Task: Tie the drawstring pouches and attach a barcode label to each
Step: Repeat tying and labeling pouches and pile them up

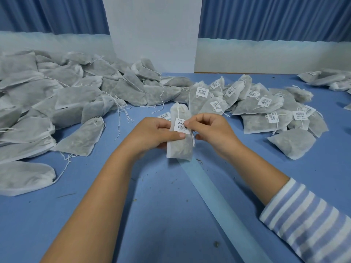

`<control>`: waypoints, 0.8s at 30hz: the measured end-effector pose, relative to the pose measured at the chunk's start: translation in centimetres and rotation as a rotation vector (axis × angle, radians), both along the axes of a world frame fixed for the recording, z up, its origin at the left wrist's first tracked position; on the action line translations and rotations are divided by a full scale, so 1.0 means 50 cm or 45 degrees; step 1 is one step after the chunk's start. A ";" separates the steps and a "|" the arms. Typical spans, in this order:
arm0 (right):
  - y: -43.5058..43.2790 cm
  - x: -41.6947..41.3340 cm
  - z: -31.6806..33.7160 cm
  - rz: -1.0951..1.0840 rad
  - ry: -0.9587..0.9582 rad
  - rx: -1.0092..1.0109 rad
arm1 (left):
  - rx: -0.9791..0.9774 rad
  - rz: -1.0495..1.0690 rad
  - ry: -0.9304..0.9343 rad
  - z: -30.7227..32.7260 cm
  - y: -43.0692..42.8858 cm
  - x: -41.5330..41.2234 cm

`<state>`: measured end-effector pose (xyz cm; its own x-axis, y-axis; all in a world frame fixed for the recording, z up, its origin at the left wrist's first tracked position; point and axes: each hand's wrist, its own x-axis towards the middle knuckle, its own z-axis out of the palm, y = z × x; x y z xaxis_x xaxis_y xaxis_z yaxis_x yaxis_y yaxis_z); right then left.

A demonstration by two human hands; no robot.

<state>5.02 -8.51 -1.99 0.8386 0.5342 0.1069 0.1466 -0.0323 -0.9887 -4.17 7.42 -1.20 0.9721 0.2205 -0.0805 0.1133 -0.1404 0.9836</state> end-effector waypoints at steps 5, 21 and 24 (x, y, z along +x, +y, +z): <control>0.001 -0.004 -0.003 -0.019 -0.129 -0.024 | -0.037 -0.078 -0.014 0.000 -0.007 -0.001; -0.006 0.015 0.006 0.212 0.415 0.084 | -0.175 0.075 -0.072 0.003 -0.007 0.005; -0.006 0.013 0.011 0.288 0.437 0.082 | -0.113 0.080 -0.096 0.002 -0.008 0.005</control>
<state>5.67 -8.84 -1.45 0.6939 0.7101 -0.1195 -0.1956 0.0262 -0.9803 -3.91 7.04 -1.10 0.9607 0.2761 -0.0297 0.0446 -0.0478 0.9979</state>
